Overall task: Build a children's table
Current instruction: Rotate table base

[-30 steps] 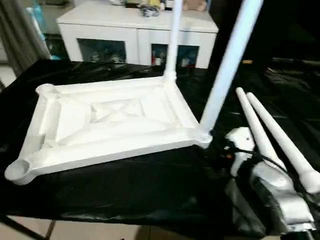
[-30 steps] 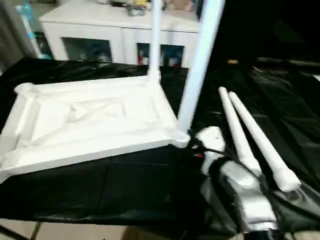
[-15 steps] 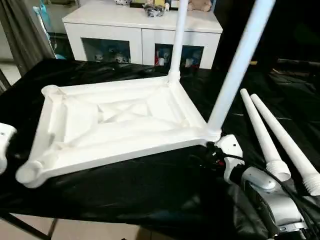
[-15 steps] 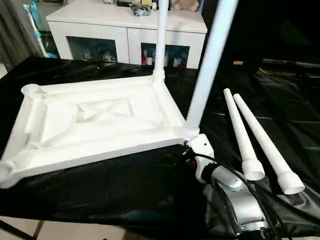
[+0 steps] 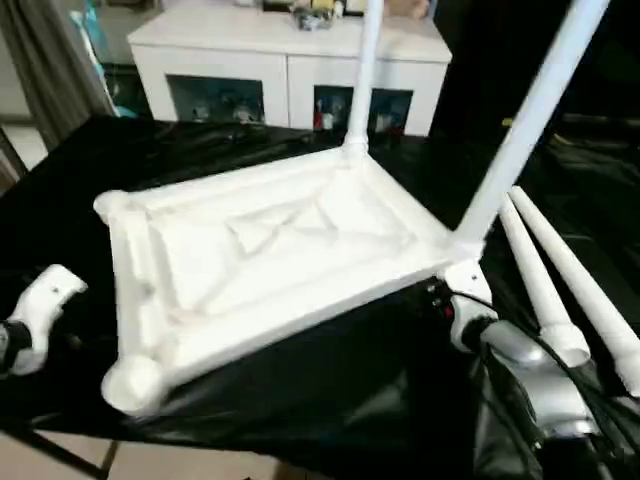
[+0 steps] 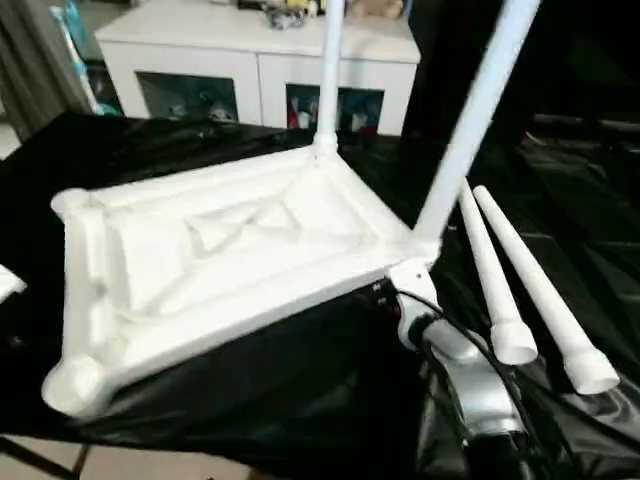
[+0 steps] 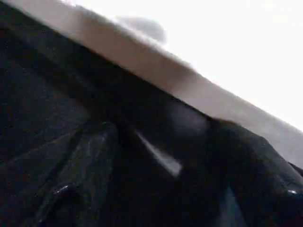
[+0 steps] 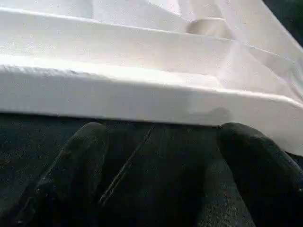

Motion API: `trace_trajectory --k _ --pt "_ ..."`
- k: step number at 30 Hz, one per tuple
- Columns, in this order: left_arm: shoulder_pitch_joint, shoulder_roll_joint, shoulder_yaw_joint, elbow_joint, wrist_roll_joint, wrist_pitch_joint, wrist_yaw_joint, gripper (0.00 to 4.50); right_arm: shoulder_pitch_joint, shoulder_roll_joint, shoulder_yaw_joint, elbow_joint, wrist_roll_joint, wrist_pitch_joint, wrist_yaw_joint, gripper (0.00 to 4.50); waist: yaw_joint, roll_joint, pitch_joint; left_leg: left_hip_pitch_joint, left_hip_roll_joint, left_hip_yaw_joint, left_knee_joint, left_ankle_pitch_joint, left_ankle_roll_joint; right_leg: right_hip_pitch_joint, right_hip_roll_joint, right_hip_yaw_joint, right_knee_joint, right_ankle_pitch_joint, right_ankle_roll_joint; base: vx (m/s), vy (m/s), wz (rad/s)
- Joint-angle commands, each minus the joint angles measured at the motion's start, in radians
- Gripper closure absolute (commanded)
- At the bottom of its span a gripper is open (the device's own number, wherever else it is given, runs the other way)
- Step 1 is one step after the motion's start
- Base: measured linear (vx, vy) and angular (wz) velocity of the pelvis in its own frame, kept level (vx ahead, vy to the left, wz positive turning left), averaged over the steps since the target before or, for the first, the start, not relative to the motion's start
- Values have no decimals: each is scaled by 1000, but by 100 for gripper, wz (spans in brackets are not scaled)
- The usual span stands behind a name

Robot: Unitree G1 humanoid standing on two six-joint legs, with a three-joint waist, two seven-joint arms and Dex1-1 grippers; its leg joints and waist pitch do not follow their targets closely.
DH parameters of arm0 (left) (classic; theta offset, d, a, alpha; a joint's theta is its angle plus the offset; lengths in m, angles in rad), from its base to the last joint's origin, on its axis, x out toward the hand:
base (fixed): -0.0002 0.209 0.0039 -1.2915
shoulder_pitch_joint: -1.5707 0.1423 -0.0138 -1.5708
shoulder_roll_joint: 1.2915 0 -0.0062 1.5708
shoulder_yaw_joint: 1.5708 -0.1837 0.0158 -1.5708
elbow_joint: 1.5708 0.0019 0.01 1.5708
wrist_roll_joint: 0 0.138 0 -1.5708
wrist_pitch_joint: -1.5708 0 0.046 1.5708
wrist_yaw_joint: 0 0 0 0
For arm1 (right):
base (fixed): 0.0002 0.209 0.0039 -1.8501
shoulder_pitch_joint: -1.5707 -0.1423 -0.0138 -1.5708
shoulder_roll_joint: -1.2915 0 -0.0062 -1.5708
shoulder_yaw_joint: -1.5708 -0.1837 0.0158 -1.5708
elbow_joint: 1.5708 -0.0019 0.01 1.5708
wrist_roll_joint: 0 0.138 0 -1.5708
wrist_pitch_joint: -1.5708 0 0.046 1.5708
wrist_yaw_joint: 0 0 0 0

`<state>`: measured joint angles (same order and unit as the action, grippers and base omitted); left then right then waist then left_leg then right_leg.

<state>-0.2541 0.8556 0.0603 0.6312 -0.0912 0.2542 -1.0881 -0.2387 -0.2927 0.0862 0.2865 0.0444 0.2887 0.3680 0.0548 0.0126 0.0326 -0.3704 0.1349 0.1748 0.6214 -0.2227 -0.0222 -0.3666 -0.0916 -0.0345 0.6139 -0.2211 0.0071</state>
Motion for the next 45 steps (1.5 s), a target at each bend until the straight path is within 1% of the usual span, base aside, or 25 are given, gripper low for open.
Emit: trace_trajectory --k 1,2,3,4,5,7,8,9,10,14,15,18,19,21,25,27,29,34,37,40,41,42,43,44,45 --pt "82 -22 -65 -147 -58 47 -81 80 -35 5 -5 30 -6 -15 -14 46 -5 10 -42 27 89 -32 -111 -226 -12 8 -65 40 -51 -12 -254 0 0 0" --pt "114 -24 -75 -209 -77 65 -89 80 -45 7 -4 38 -5 -16 -12 46 -8 5 -44 25 95 -35 -110 -219 -10 13 -73 42 -46 4 -259 0 0 0" --pt "144 -29 -84 -268 -98 77 -98 80 -55 9 -3 46 -4 -17 -10 46 -7 10 -41 22 94 -34 -114 -209 -3 14 -67 38 -48 -5 -256 0 0 0" --pt "175 -38 -87 -343 -121 98 -105 80 -65 13 -4 61 -7 -21 -10 46 -10 0 -39 25 91 -29 -112 -217 2 9 -62 39 -50 -15 -259 0 0 0" --pt "188 -44 -87 -378 -132 109 -108 80 -70 14 -5 68 -9 -24 -9 46 -7 4 -40 25 92 -29 -111 -211 6 12 -66 41 -50 -24 -260 0 0 0" --pt "192 -45 -87 -387 -135 112 -108 80 -71 15 -5 70 -9 -25 -9 46 -6 4 -37 28 88 -25 -111 -227 5 8 -62 42 -56 -59 -257 0 0 0" --pt "212 -70 -93 -466 -164 133 -102 80 -79 16 -3 86 -13 -33 -6 46 -7 1 -36 27 89 -25 -112 -236 1 9 -63 42 -55 -72 -255 0 0 0" --pt "218 -81 -96 -495 -167 141 -94 80 -82 17 -1 95 -15 -40 -4 46 -7 2 -35 24 92 -29 -115 -247 -6 12 -64 42 -57 -95 -247 0 0 0" --pt "218 -81 -96 -495 -167 141 -94 80 -82 17 -1 95 -15 -40 -4 46 -7 1 -34 28 91 -27 -115 -267 -13 7 -62 43 -60 -122 -240 0 0 0" --pt "223 -114 -108 -547 -172 163 -73 80 -88 22 3 110 -15 -54 4 46 -8 0 -34 27 89 -28 -115 -267 -25 8 -60 44 -62 -131 -227 0 0 0" --pt "217 -140 -130 -577 -166 179 -51 80 -89 28 10 112 -11 -69 19 46 -9 5 -34 27 89 -28 -116 -274 -31 8 -58 43 -62 -124 -226 0 0 0" --pt "189 -180 -164 -568 -143 177 -20 80 -90 36 18 111 -6 -82 35 46 -9 3 -34 23 88 -28 -114 -257 -21 11 -58 44 -61 -110 -226 0 0 0" --pt "177 -194 -175 -563 -134 177 -10 80 -91 38 21 113 -5 -87 40 46 -8 7 -35 26 88 -27 -114 -258 -23 9 -58 44 -63 -114 -225 0 0 0" --pt "165 -207 -185 -559 -126 177 -1 80 -93 41 24 113 -4 -90 45 46 -9 5 -34 26 88 -27 -115 -270 -27 9 -57 44 -65 -126 -224 0 0 0" --pt "133 -246 -224 -570 -111 193 12 80 -97 54 41 107 -2 -104 69 46 -10 5 -34 26 89 -29 -116 -276 -32 9 -59 45 -66 -137 -219 0 0 0" --pt "114 -271 -244 -570 -101 199 22 80 -93 65 56 97 1 -120 97 46 -11 6 -37 25 89 -29 -113 -261 -30 10 -59 44 -64 -114 -223 0 0 0" --pt "105 -281 -255 -574 -103 196 21 80 -88 67 66 87 -1 -124 113 46 -13 5 -36 19 89 -30 -113 -242 -20 15 -59 44 -62 -91 -230 0 0 0" --pt "96 -301 -259 -580 -108 172 22 80 -72 57 71 68 -11 -133 127 46 -19 6 -38 19 89 -28 -109 -207 -1 16 -58 42 -59 -49 -245 0 0 0" --pt "86 -291 -245 -607 -113 150 11 80 -61 35 57 61 -11 -148 139 46 -18 7 -39 18 90 -28 -108 -184 13 19 -58 41 -57 -22 -250 0 0 0" --pt "73 -263 -235 -630 -117 147 -6 80 -56 17 46 49 -3 -150 156 46 -21 5 -38 17 90 -27 -107 -181 22 19 -59 40 -57 -19 -257 0 0 0" --pt "56 -233 -222 -647 -123 156 -25 80 -53 -2 40 42 2 -157 173 46 -20 12 -37 17 89 -28 -108 -184 21 19 -58 40 -56 -21 -259 0 0 0" --pt "39 -206 -213 -657 -127 163 -43 80 -50 -20 37 35 4 -166 187 46 -21 11 -37 19 90 -28 -108 -196 18 19 -56 38 -57 -29 -261 0 0 0" --pt "27 -191 -209 -660 -128 166 -55 60 -48 -31 35 30 5 -172 197 46 -21 12 -34 19 89 -28 -109 -208 16 18 -55 38 -58 -41 -261 0 0 0" --pt "6 -171 -204 -655 -125 163 -68 60 -43 -50 35 16 13 -179 226 46 -20 15 -34 21 88 -27 -109 -215 13 18 -55 38 -59 -47 -261 0 0 0" --pt "-9 -155 -201 -650 -124 163 -83 47 -39 -67 36 4 19 -185 253 46 -21 12 -34 21 87 -26 -109 -223 13 18 -54 38 -60 -53 -259 0 0 0"
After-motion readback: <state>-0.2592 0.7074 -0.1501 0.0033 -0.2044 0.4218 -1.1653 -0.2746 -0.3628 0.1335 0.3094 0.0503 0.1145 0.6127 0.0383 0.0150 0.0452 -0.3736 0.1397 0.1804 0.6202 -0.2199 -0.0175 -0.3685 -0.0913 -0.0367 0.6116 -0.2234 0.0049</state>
